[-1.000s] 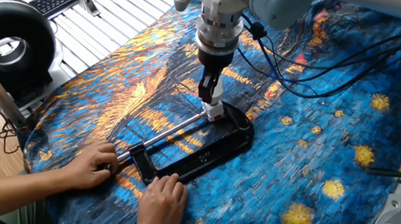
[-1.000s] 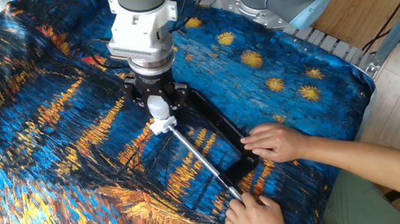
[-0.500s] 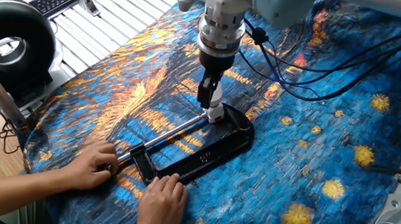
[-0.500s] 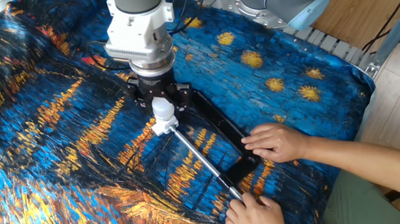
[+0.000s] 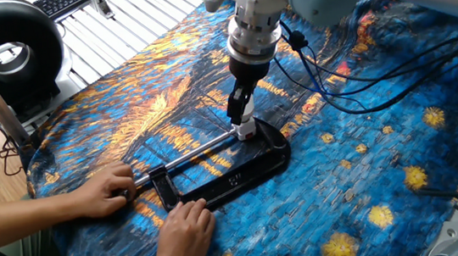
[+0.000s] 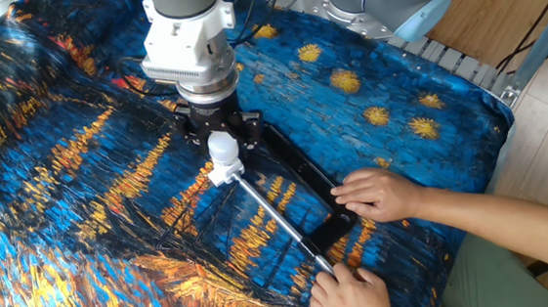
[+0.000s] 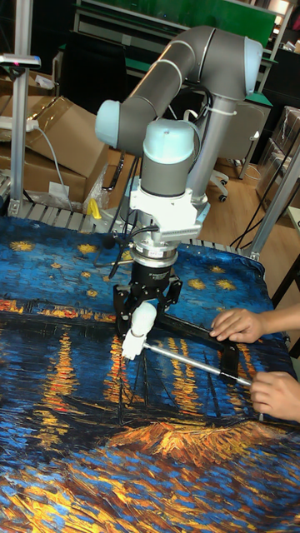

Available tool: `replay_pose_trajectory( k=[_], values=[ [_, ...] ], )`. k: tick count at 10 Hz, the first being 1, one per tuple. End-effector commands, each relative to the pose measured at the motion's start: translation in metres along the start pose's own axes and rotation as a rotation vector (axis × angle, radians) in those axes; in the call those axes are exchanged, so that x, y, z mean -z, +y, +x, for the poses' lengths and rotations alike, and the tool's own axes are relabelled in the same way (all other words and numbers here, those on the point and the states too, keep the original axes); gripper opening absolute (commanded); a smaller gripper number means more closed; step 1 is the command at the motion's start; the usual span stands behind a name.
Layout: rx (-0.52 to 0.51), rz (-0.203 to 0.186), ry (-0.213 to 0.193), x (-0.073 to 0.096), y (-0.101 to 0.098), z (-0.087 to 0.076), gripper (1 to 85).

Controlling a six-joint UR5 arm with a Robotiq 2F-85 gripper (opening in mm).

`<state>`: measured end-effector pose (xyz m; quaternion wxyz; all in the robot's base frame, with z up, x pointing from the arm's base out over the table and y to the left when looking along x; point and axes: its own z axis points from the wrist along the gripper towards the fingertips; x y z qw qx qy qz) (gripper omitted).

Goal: Install the light bulb by rotating it

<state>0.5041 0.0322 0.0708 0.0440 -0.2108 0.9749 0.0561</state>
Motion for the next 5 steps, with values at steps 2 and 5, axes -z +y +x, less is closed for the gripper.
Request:
replay_pose_trajectory(
  k=[2, 5],
  values=[
    [0.204, 0.085, 0.007, 0.02, -0.013, -0.013, 65.7],
    [0.417, 0.003, 0.008, 0.022, 0.012, -0.014, 65.7]
  ],
)
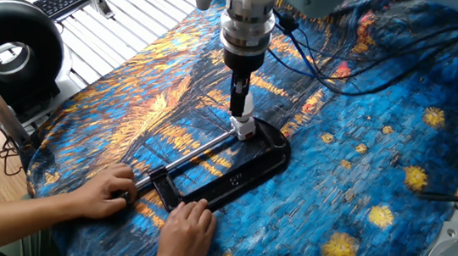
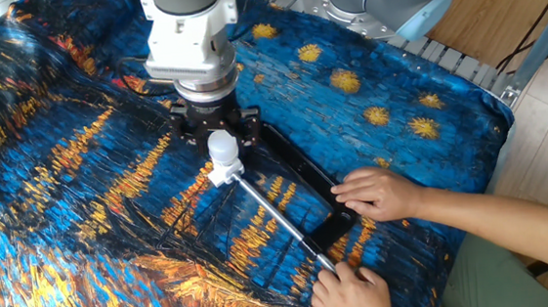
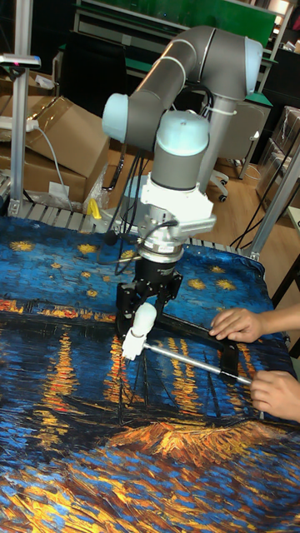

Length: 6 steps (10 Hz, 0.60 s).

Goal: Install the light bulb by rotating it

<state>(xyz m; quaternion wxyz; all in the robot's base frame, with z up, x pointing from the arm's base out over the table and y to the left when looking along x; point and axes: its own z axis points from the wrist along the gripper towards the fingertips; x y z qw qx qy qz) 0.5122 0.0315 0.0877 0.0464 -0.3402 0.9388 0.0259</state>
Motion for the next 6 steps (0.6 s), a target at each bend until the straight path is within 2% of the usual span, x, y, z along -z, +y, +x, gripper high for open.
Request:
replay_pose_trajectory(
  k=[1, 6],
  values=[
    [0.2, -0.022, -0.014, 0.007, 0.01, -0.006, 67.0],
    [0.362, 0.033, 0.009, -0.004, 0.007, 0.0, 67.0]
  ],
)
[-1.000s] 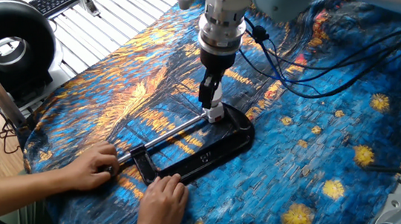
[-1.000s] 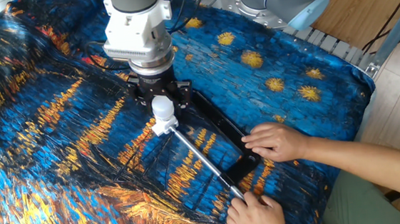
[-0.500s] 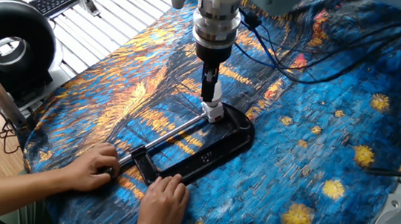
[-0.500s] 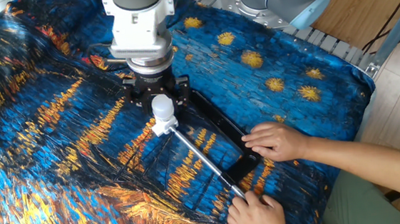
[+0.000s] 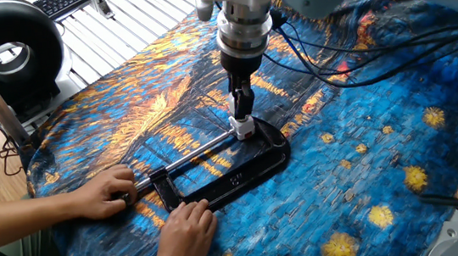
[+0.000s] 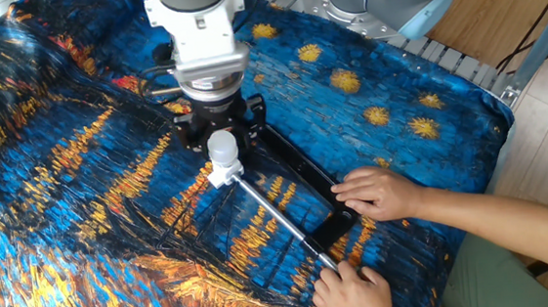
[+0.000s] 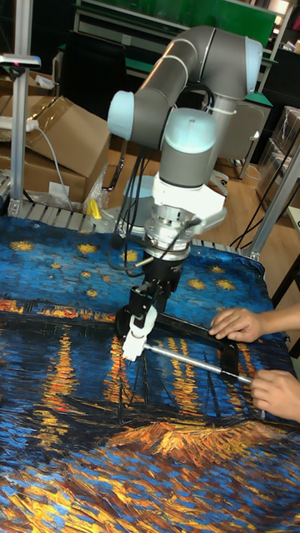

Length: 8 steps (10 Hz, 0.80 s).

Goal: Install the light bulb by rotating it

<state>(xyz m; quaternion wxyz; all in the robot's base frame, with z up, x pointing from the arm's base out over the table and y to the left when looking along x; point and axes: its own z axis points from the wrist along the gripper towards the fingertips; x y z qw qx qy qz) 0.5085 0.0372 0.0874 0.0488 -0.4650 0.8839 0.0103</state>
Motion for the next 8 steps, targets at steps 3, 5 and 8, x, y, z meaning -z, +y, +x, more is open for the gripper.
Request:
replay_pose_trajectory(
  k=[3, 5, 8],
  values=[
    [0.214, 0.052, 0.032, -0.0083, -0.005, 0.0093, 67.3],
    [0.277, 0.057, 0.04, -0.0087, -0.0062, 0.01, 67.3],
    [0.327, 0.059, 0.037, -0.0109, -0.0071, 0.008, 66.7]
  ],
)
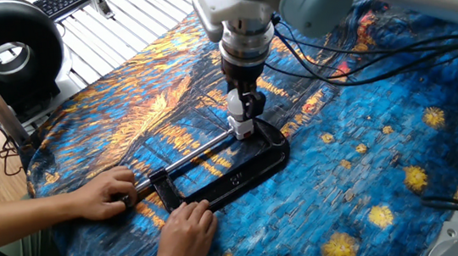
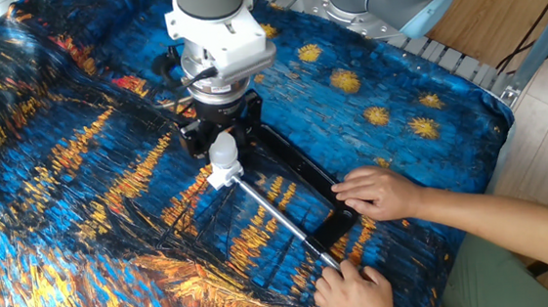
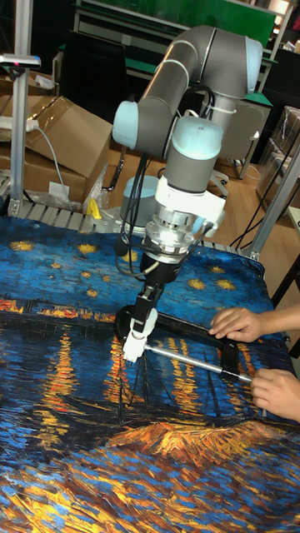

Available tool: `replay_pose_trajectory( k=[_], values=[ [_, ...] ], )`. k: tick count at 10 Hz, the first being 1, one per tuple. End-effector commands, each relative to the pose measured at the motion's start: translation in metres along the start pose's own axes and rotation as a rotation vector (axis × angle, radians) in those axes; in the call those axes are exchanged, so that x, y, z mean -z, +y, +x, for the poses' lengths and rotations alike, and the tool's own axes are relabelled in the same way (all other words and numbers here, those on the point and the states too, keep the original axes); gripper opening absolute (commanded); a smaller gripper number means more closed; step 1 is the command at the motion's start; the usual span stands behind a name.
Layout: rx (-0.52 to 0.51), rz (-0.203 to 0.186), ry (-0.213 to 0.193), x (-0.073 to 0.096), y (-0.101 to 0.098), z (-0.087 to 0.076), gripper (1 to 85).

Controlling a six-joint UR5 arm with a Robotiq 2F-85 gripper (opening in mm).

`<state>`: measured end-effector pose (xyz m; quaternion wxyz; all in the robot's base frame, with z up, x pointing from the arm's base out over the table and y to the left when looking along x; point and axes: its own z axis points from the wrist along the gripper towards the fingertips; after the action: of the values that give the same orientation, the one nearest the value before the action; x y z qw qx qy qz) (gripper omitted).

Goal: Install the light bulb by rotating it

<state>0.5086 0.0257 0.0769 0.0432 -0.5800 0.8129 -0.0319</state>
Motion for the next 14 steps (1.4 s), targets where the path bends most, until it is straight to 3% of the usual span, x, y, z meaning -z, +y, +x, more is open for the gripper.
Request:
replay_pose_trajectory(
  k=[1, 14],
  values=[
    [0.06, 0.003, -0.013, -0.0016, -0.0012, -0.0032, 66.7],
    [0.071, -0.009, -0.022, -0.0056, -0.0017, -0.008, 57.3]
  ],
)
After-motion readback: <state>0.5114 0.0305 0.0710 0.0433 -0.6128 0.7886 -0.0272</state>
